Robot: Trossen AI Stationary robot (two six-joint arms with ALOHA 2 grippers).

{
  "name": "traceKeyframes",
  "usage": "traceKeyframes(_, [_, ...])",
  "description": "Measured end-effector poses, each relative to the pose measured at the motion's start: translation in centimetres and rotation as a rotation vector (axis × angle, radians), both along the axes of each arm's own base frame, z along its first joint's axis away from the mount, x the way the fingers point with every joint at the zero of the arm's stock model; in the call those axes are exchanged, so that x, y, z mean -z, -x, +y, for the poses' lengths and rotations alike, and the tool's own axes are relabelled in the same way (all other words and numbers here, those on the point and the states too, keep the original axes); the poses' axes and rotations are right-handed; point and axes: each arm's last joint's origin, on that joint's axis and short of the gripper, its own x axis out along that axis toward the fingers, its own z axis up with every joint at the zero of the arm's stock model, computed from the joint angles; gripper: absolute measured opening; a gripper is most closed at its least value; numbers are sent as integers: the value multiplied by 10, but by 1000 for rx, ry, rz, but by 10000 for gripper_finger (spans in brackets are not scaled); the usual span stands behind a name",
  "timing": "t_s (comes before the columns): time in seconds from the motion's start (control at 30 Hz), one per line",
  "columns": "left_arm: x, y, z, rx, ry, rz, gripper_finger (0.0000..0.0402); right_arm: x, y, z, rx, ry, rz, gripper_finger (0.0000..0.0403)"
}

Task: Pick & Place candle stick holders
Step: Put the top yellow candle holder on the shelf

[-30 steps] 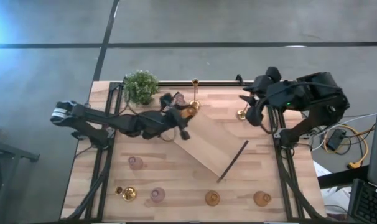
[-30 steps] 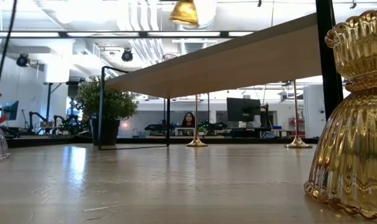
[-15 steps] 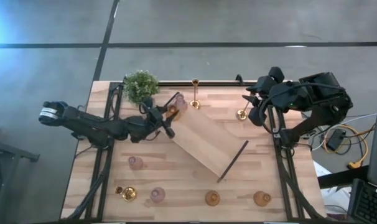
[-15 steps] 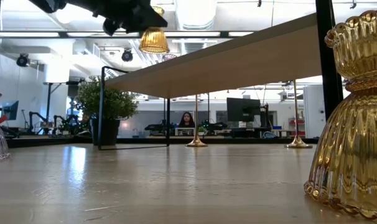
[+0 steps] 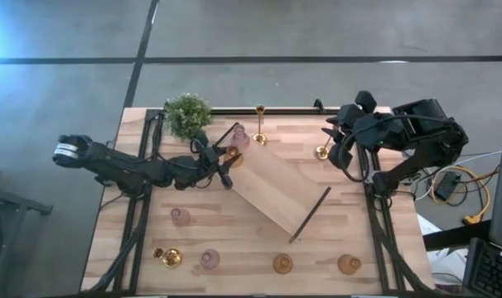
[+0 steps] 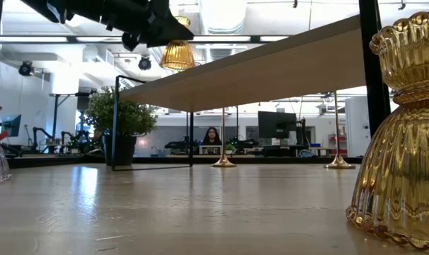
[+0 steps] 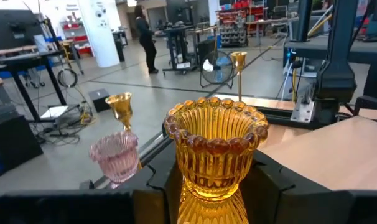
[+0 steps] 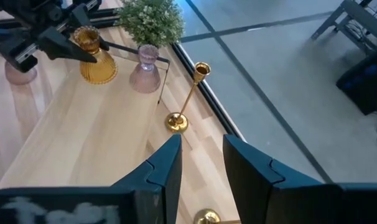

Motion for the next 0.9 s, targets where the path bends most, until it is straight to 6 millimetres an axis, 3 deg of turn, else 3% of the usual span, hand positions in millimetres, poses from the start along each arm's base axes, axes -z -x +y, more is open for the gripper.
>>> traceKeyframes(0.47, [8,-1,13,94,36,2,125,2,-1,0,4,31,16,117])
traceKeyframes(0.9, [37,13,29,222,37,-38,125,2,-1,-1,-6,44,24,130])
